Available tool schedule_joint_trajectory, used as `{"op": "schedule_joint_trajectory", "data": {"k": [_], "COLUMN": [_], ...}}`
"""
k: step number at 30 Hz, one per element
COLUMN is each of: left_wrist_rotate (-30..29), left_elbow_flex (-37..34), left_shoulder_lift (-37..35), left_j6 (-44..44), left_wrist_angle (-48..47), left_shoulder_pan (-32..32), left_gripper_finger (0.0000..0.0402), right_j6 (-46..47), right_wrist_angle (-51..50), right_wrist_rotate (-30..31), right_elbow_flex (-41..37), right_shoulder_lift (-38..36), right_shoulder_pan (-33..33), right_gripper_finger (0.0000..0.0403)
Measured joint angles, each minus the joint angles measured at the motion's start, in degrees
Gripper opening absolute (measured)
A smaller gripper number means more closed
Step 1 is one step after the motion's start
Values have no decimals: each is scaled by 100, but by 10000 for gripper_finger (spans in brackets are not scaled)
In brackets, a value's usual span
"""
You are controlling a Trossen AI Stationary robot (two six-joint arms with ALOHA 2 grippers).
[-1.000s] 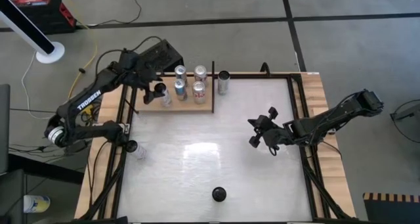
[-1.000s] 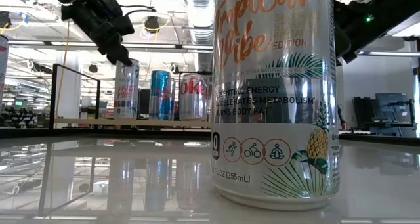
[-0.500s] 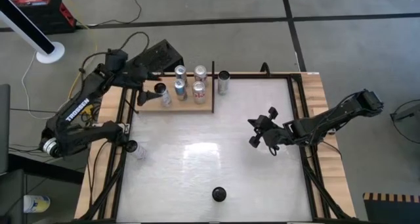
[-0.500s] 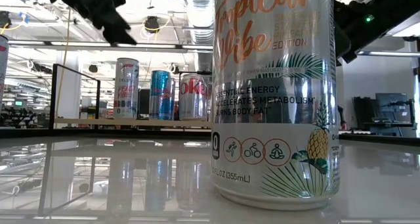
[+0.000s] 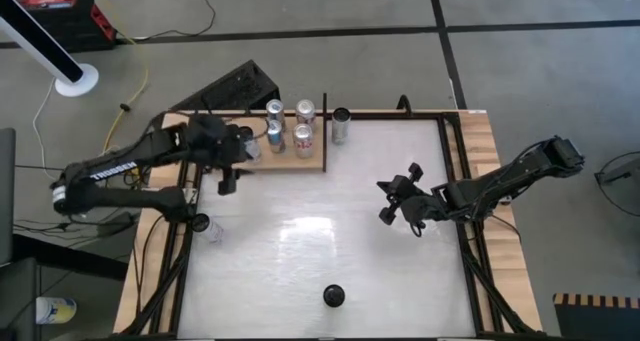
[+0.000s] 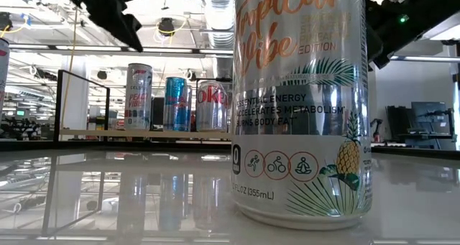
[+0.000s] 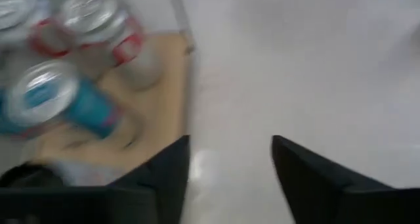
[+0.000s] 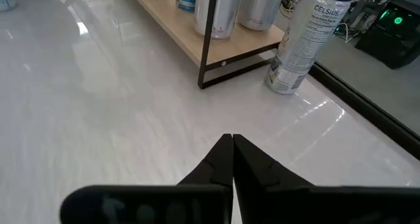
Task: Place canned beverage on shelf
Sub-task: Put the right white-pink soda can on the shelf
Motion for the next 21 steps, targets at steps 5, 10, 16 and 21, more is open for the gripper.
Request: {"op": "schedule_joint_trajectory", "data": {"k": [5, 10, 16, 21], "left_wrist_rotate": [-1336, -1589, -2115, -2509], "left_elbow_flex": [-2, -2, -2, -2], "left_shoulder_lift": [138, 383, 710, 900], "left_j6": [2, 57, 125, 257], "left_wrist_angle": [-178, -200, -330, -357], "left_shoulder_pan": [-579, -642, -641, -620], "left_gripper_finger": [65, 8, 0, 0], "right_j6": [-1, -1, -1, -1], "right_wrist_angle": [0, 0, -1, -2], "right_wrist_rotate": [0, 0, 0, 0], "right_elbow_flex": [0, 0, 0, 0], "right_shoulder_lift": [0, 0, 0, 0], "right_shoulder_pan": [0, 1, 1, 1], "right_gripper_finger": [31, 28, 30, 30]}}
